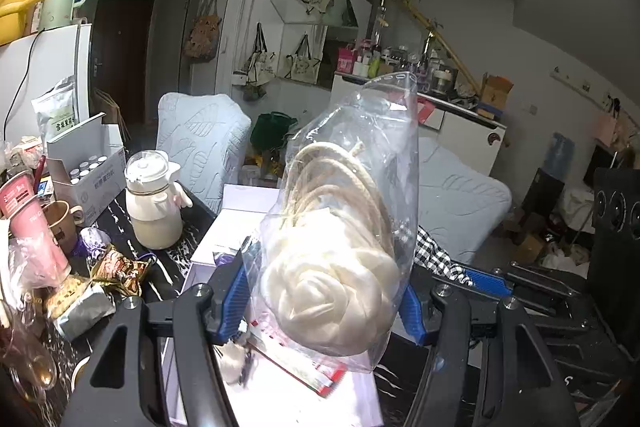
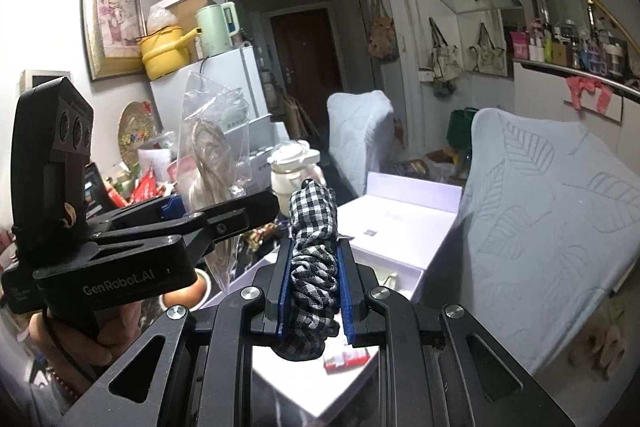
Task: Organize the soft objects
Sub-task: 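Lift and carry the bagged flower and gingham cloth with both tools toward the box, then lower the bagged flower and gingham cloth into the box and open both tools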
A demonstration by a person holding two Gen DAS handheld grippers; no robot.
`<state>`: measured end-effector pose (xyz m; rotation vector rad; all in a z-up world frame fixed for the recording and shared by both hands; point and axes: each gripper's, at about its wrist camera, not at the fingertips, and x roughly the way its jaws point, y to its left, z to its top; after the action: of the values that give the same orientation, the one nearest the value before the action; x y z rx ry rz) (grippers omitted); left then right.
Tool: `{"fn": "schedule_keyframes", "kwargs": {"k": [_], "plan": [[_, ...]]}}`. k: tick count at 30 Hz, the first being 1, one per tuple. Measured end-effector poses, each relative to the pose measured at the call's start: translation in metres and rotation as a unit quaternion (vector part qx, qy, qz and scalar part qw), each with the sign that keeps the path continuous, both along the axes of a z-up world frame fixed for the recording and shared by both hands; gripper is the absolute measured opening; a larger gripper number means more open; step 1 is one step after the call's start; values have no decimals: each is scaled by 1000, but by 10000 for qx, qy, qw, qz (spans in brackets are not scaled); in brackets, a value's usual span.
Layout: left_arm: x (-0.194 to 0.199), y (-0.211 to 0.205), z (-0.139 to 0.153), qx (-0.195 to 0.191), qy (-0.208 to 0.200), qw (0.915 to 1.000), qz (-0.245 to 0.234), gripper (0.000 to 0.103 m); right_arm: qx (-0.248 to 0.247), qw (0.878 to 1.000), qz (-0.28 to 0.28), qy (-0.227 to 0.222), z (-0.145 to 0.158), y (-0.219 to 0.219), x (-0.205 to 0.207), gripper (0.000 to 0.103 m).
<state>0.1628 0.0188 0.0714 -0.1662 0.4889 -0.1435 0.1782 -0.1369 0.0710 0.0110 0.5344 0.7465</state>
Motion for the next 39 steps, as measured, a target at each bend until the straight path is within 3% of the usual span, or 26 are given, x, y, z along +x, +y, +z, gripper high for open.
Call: {"fn": "schedule_keyframes", "kwargs": {"k": [16,23,27,33,39], "plan": [[68,15,-59,295,851,9956,254,62,-153,9983,42,564,-50,24,77,20],[84,12,-89,622,1254,9894,393,62,-205,9959,5,884,-76,28,91,20],[94,13,-104,482,1532,9867,258,62,-122,9940,37,1086,-86,23,98,20],[100,5,-117,819,1650,9824,312,62,-142,9928,-20,1186,-94,19,104,20],[109,2,-138,877,2103,9732,323,62,-210,9916,-75,1273,-102,19,108,20]]}}
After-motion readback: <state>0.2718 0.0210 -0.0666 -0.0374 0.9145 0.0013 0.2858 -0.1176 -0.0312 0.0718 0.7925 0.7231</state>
